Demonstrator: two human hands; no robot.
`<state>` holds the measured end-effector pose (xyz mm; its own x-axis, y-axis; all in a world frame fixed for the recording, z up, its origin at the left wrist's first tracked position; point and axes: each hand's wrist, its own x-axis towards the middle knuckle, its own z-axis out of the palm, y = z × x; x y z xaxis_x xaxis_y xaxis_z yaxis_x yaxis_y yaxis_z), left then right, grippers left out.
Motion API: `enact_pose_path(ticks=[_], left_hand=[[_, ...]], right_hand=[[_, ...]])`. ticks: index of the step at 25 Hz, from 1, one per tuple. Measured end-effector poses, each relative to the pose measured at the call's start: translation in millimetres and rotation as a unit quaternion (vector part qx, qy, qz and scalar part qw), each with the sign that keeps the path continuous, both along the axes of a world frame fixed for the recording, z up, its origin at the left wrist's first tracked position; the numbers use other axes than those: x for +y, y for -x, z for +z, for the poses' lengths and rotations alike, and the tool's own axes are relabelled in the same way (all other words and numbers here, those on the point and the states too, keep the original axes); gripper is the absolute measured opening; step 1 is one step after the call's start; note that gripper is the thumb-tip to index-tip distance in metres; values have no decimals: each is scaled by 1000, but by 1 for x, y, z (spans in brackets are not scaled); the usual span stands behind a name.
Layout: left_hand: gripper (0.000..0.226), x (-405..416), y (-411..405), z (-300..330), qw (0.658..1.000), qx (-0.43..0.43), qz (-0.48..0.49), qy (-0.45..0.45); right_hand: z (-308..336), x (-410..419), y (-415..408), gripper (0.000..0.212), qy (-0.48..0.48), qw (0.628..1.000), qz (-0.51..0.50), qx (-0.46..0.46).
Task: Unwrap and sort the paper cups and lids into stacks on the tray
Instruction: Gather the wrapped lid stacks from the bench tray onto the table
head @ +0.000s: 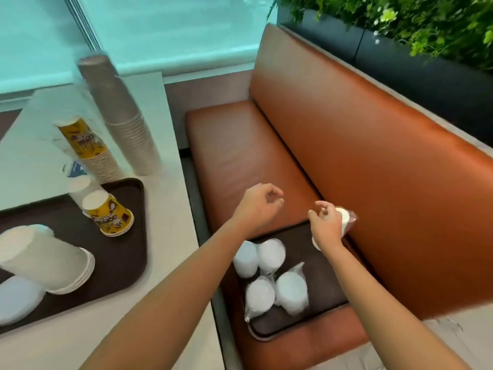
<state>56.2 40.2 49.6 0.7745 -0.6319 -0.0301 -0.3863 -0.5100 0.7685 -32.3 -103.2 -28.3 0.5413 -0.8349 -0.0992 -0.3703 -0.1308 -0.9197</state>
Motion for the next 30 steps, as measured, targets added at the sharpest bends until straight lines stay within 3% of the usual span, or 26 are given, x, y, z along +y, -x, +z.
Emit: enact_pose_path(ticks=[2,6,9,13,16,18,22,26,30], left_hand=[[25,-36,10,-26,999,36,-10,-13],[58,-104,16,-88,989,76,-87,-97],[70,-139,14,-122,974,29,-138,-178],[82,-194,16,-154,941,-95,-219,-239],[83,-225,18,-178,920,-96,-265,-273],[74,-227,21,-190,937,-61,-245,-242],[50,-198,22,-208,987,-1,-129,-98],[49,-168,17,-212,993,107,-39,-44],[53,-143,16,-197,988,156,14,-10]], right_hand=[[-22,-33,11,18,2,997,-80,-1],[-75,-107,25,30,-83,978,-180,60],[-122,-148,25,23,-136,968,-181,106],[-165,-171,18,32,-229,957,-142,111],[-178,-174,11,37,-325,931,-114,120],[-189,-173,9,38,-376,915,-87,116],[-211,-155,12,48,-435,890,-35,131],[-217,-137,8,51,-464,882,-35,71],[-216,-124,18,50,-417,907,-52,12]])
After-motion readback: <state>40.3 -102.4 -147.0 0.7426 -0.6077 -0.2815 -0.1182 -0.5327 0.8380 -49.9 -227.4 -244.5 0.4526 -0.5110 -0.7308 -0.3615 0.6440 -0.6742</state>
